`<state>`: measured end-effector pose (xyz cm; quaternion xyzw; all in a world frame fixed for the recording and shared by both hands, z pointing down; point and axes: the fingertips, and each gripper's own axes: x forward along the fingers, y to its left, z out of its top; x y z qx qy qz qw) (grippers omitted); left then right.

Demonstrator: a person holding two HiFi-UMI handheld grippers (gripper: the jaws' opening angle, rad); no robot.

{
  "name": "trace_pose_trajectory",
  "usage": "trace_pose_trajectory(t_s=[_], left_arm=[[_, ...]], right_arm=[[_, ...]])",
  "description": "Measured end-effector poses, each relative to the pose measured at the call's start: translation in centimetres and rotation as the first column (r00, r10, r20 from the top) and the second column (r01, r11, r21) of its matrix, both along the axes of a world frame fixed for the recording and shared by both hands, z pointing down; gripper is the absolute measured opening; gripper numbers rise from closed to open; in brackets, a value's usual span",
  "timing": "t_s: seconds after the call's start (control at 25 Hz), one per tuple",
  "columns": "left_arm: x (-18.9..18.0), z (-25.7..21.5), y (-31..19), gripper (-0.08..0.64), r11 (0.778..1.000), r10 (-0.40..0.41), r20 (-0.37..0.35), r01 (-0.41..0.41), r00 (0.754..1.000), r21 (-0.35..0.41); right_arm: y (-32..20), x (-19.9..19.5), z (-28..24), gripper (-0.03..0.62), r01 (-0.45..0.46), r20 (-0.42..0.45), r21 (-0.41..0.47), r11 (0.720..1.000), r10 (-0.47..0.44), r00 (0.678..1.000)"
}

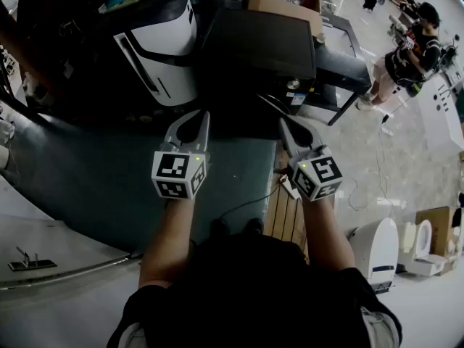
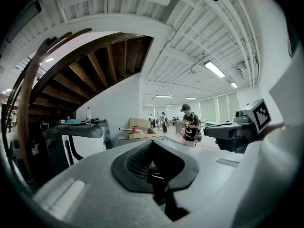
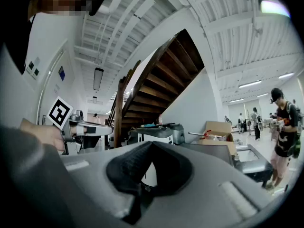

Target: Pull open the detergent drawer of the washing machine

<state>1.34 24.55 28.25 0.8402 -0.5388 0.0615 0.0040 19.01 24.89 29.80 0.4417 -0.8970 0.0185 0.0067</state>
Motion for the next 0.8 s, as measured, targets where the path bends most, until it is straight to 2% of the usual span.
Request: trace_pose_trajectory(t_s=[0.48, 0.8], left_arm=[[2.1, -0.2, 1.8, 0.011, 1.000, 0.025, 0.000, -0.025, 1.000, -0.004], [4.0, -0.2, 2.0, 0.011, 1.000, 0.027, -0.014, -0.027, 1.000, -0.010]], right_arm=[[1.7, 0.8, -0.4, 0.002, 0.021, 0.024, 0.004, 1.000, -0.021, 0.999], [0.9, 4.5, 0.5, 0.002, -0.036, 0.104, -0.083, 0.996, 0.044, 0.994]])
